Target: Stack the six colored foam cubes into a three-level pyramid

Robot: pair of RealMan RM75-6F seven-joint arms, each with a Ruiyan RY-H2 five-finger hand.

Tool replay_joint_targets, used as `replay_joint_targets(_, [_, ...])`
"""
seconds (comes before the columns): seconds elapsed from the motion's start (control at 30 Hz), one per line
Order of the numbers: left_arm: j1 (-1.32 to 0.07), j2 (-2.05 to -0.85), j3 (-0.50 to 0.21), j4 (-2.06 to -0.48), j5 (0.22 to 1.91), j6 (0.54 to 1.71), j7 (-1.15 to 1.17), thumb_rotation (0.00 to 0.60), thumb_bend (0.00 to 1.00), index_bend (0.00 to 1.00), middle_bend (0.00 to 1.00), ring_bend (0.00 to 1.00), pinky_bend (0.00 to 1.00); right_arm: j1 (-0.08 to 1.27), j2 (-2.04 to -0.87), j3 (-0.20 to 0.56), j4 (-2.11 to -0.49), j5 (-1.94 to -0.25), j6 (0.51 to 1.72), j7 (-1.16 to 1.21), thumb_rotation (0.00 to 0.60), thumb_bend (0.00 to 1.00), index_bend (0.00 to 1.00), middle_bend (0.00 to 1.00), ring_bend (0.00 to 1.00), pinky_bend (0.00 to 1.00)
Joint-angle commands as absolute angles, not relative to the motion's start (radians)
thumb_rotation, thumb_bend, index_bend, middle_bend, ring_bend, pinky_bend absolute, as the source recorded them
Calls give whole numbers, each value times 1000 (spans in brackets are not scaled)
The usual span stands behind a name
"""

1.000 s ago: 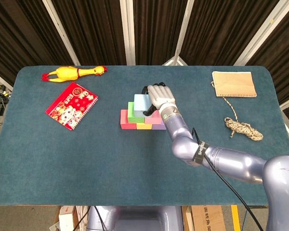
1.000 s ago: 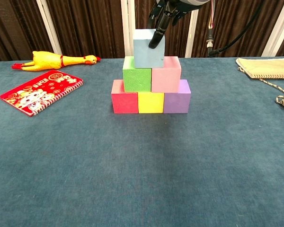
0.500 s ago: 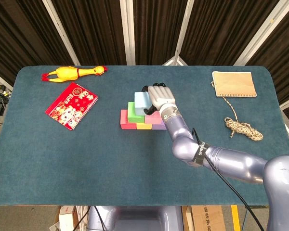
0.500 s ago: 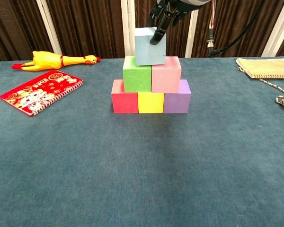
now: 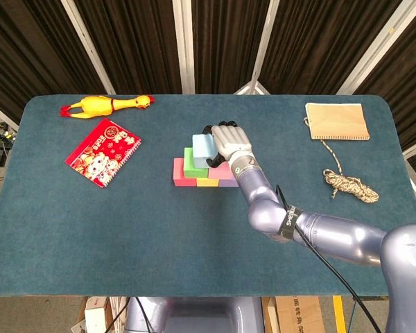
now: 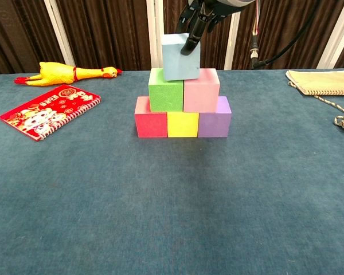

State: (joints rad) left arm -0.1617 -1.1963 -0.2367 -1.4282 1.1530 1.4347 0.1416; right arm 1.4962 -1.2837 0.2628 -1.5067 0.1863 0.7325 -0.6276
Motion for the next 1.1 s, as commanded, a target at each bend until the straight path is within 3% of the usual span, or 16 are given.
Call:
replay_joint_targets(0.03, [-161,-1196,-237,-1428,1154,1436,141,600,267,93,98,0,0,1496,-1282,261,-1510,186,734,-627,600,367,246,263,90,0])
replay_joint_targets(1.1, [-161,-1199,-239,-1427,1154,1438,143,600,267,90,97,0,0,1494,-1272,250,-1538,174,750,-607,600,366,246,261,76,0])
